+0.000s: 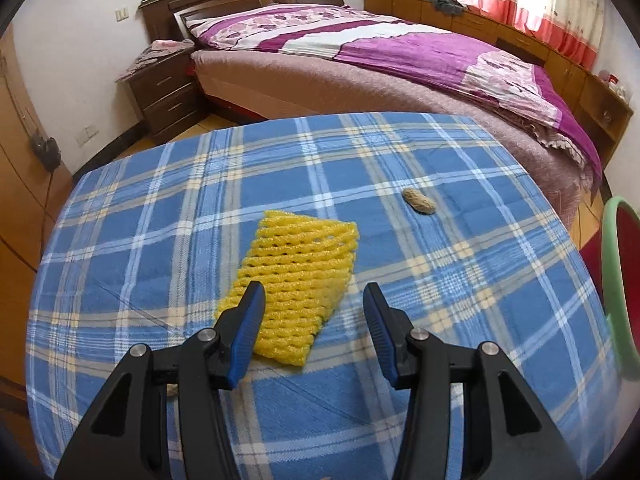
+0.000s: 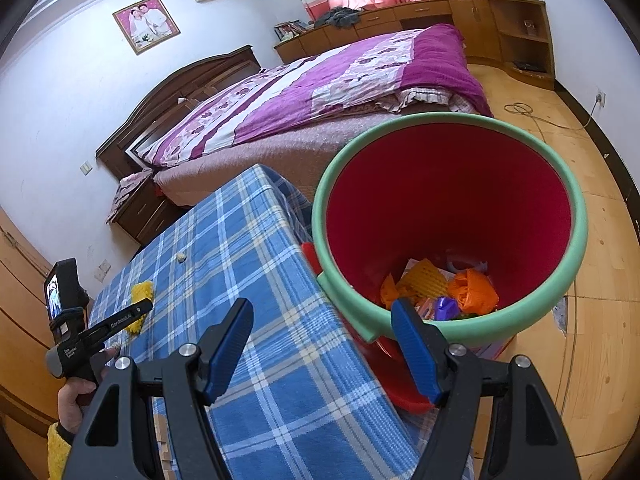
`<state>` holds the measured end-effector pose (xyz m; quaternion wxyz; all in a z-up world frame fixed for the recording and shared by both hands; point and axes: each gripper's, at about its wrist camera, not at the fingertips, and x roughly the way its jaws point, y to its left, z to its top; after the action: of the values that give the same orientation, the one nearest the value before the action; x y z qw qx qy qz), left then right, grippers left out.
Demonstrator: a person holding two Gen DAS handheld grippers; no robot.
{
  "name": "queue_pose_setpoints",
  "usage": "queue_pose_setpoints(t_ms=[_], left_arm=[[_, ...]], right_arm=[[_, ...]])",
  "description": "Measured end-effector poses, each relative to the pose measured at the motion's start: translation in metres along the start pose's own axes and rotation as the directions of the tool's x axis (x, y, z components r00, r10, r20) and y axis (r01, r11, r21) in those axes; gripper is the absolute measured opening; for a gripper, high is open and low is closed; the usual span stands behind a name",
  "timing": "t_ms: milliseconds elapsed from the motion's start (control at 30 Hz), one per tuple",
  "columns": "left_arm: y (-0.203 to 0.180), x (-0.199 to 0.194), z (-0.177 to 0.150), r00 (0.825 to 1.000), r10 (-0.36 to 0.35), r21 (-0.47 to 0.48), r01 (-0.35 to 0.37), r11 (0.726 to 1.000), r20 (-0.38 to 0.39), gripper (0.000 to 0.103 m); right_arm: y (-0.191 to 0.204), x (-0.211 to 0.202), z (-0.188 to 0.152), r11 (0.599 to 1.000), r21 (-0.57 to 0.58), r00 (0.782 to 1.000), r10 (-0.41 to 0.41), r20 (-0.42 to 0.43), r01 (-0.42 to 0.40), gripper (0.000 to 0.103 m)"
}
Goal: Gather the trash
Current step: 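Grasp the yellow mesh foam sleeve with the left tool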
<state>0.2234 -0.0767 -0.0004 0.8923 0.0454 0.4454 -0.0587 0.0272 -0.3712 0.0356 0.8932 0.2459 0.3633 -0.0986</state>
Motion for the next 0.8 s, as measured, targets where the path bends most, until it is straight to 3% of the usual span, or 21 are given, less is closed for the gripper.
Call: queue_pose_setpoints(t_ms=[233,500,800], left_arm=[[0.01,0.002,0.002,1.0,-0.002,-0.054,0.003,0.999,0.007,0.047],[0.023,-0.002,0.004,1.0,-0.021,-0.1,0.022,0.995,0.01,0.018],[0.031,-0.035,-0.004,0.992,-0.103,-0.131,0.111,0.985,0.066,0.015]], right_arm=[[0.006,0.0,-0.002,1.0,-0.015,1.0,0.008,-0.004,-0.008,0.074],[0.018,0.0,-0.006,0.999,-0.043,1.0,0.026,-0.011,-0.027,0.074],[0.038,-0.004,-0.015,0.994,-0.086,0.998,0.06,-0.024,-0.062,0.074]])
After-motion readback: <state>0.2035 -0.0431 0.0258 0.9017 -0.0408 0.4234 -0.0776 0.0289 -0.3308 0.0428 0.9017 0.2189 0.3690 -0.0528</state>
